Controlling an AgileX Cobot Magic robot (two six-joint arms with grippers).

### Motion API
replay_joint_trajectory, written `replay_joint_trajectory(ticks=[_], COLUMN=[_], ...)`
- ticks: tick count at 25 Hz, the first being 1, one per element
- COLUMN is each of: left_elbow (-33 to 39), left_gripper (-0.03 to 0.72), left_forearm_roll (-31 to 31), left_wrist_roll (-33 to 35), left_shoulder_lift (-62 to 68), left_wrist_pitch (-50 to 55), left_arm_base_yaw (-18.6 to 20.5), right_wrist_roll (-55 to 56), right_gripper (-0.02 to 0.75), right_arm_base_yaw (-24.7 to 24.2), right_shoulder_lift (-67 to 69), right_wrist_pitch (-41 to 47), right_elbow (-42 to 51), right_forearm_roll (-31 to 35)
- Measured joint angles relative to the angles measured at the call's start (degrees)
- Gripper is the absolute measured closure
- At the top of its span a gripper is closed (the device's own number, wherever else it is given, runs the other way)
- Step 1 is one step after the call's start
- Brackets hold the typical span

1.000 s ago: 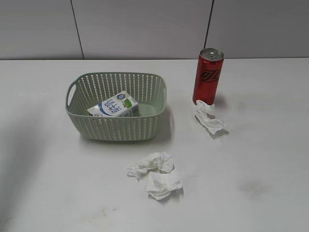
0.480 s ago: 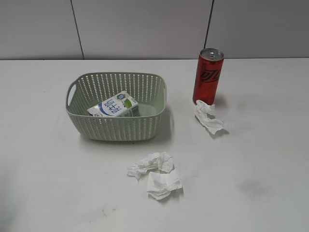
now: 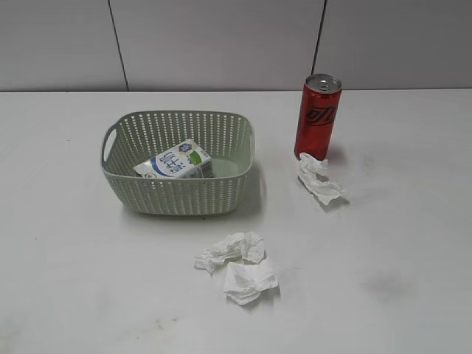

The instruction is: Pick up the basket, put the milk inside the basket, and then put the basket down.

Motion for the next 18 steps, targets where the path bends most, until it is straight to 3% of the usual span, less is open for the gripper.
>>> replay_joint_trajectory(ticks=[10,18], left_elbow=[2.2,2.4], left_gripper=[0.116,0.116], left_forearm_roll=[0.5,0.8], left_wrist_roll=[0.0,0.0], left_shoulder_lift=[-25.1,-29.3], left_wrist_pitch=[-5.4,-5.6], left_arm_base_yaw=[0.0,0.0], right_wrist_roll=[0.0,0.0], right_gripper=[0.146,0.146], right_arm_base_yaw=[0.0,0.0], right_shoulder_lift=[0.0,0.0], right_wrist_pitch=[0.0,0.0], right_elbow=[0.0,0.0], right_forearm_roll=[0.0,0.0])
